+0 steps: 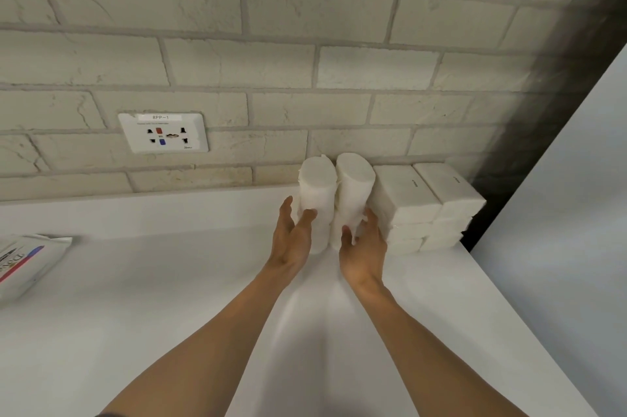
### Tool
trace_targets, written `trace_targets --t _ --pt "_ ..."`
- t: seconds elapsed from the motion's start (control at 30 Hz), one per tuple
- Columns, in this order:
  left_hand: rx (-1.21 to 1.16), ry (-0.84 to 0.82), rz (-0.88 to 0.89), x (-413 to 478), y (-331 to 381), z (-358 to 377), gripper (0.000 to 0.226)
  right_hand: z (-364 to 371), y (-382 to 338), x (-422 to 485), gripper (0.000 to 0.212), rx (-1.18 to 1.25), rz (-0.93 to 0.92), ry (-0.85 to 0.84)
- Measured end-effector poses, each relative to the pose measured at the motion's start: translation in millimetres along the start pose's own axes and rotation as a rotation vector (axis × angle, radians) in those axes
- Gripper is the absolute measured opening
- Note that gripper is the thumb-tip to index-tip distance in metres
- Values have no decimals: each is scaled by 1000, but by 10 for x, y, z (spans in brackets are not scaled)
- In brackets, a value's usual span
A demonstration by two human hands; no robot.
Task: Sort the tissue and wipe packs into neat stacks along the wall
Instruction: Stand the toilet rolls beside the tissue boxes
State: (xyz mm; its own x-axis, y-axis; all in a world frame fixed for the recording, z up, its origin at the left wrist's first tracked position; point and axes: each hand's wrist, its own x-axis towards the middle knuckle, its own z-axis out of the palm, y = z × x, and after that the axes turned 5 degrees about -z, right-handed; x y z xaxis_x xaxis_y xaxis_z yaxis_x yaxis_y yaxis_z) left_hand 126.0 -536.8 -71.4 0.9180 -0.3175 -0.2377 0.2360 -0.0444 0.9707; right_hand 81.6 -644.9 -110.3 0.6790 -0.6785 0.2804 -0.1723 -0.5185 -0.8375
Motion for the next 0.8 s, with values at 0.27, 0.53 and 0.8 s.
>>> trace_targets --t 0.27,0.53,0.8 --pt "154 61 48 -290 19 -310 56 -215 -150 -300 42 -39 60 -42" --pt "308 83 170 -870 18 -950 48 -169 -561 -916 27 98 56 -170" --pt "456 105 262 -1381 74 -1933 42 174 -1308 -1648 25 173 -26 -311"
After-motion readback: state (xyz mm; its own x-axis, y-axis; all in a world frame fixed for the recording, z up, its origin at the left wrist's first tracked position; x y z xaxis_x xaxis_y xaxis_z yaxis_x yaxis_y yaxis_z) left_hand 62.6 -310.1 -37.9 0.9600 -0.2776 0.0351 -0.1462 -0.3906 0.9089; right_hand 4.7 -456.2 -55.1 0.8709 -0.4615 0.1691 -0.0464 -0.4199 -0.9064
